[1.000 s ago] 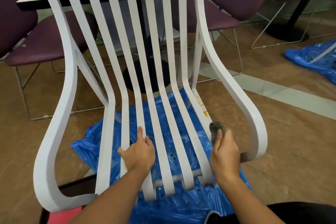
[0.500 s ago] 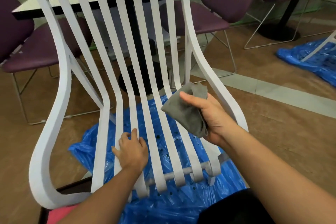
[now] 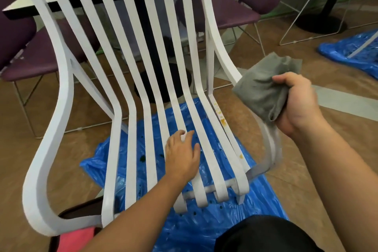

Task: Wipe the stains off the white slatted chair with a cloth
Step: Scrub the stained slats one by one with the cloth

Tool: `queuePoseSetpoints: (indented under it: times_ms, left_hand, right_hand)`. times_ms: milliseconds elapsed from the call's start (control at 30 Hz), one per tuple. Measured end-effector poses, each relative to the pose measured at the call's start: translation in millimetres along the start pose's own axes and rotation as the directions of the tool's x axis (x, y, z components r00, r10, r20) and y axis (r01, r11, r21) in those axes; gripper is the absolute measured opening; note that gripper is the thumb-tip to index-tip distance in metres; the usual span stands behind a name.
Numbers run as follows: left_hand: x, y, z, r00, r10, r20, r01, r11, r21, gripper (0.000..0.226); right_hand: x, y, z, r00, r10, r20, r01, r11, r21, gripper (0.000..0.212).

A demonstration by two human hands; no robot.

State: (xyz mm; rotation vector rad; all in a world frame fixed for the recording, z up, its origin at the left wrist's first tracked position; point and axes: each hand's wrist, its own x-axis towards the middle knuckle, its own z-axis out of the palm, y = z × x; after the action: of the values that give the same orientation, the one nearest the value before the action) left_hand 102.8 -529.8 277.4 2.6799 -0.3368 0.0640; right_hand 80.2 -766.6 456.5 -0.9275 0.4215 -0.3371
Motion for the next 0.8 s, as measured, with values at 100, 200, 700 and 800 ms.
queuePoseSetpoints:
  times_ms: [100, 200, 700, 800]
  left_hand:
    - [5.2, 21.8, 10.4, 0.998, 0.041, 0.048, -0.041, 0.999, 0.009, 0.049]
    - [9.0, 34.1, 22.4, 0.980, 0.072, 0.187, -0.087, 0.994, 0.072, 0.049]
    - [10.1, 35.9, 32.2, 0.972, 0.062, 0.226, -0.083, 0.993, 0.080, 0.045]
    - [10.2, 35.4, 33.6, 0.972, 0.060, 0.228, -0.082, 0.993, 0.088, 0.044]
  right_hand:
    - [10.8, 3.1, -19.9, 0.995, 0.018, -0.102, -0.013, 0.999, 0.050, 0.051]
    - [23.3, 8.2, -40.7, 0.989, 0.044, -0.144, -0.030, 0.995, 0.099, 0.042]
    - [70.7, 190.1, -123.9, 0.917, 0.369, -0.148, -0.350, 0.572, -0.742, 0.033]
    - [68.5, 197.1, -124.2, 0.844, 0.533, -0.065, -0.402, 0.547, -0.735, 0.056]
